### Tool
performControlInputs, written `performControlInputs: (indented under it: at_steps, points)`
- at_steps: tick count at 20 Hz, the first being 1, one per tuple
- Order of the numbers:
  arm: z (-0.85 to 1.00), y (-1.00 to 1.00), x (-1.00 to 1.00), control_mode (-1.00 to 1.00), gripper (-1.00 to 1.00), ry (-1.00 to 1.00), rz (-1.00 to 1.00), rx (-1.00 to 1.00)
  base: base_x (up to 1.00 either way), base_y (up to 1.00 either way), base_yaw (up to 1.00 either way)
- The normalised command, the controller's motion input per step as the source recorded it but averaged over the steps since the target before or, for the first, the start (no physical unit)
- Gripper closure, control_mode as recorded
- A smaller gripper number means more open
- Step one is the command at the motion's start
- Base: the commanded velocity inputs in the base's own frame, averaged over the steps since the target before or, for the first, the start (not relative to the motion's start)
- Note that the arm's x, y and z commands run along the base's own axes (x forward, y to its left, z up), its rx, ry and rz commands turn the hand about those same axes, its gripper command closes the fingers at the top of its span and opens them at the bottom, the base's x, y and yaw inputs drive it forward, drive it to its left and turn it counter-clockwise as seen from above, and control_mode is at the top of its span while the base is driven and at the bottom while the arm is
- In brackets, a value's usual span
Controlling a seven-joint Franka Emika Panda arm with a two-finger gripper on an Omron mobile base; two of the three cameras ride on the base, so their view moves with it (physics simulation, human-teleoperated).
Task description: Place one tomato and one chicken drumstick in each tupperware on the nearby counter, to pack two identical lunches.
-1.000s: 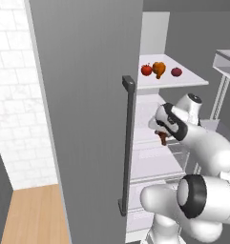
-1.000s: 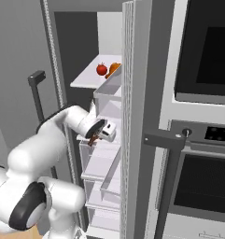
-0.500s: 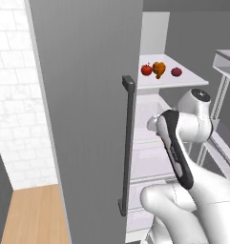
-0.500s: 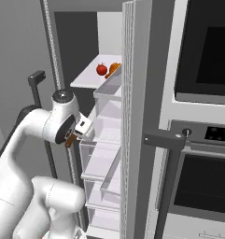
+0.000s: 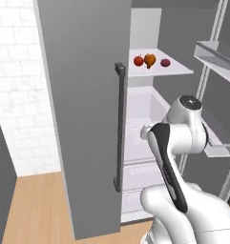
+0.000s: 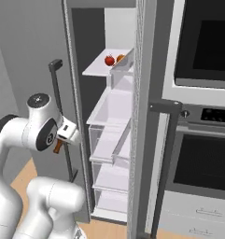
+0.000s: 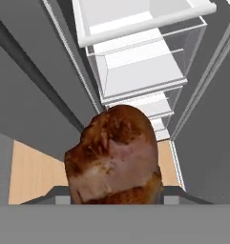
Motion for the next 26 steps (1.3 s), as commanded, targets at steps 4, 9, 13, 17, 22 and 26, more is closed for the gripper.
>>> performControlInputs:
  at_steps: [4,9,13,17,22,26]
  points:
    - [0.0,0.0,0.0,1.0,1.0,0.0,0.0,0.0,-1.0,0.04,-0.24]
    - [0.0,0.0,0.0,1.0,1.0,0.0,0.0,0.0,-0.99,0.0,-0.52]
    - [0.0,0.0,0.0,1.0,1.0,0.0,0.0,0.0,-0.59,-0.06,-0.71]
    - [0.0,0.0,0.0,1.0,1.0,0.0,0.0,0.0,0.12,-0.56,-0.66]
    - [0.0,0.0,0.0,1.0,1.0,0.0,0.0,0.0,0.62,-0.96,-0.24]
    - [0.0,0.0,0.0,1.0,1.0,0.0,0.0,0.0,0.88,-0.97,-0.01]
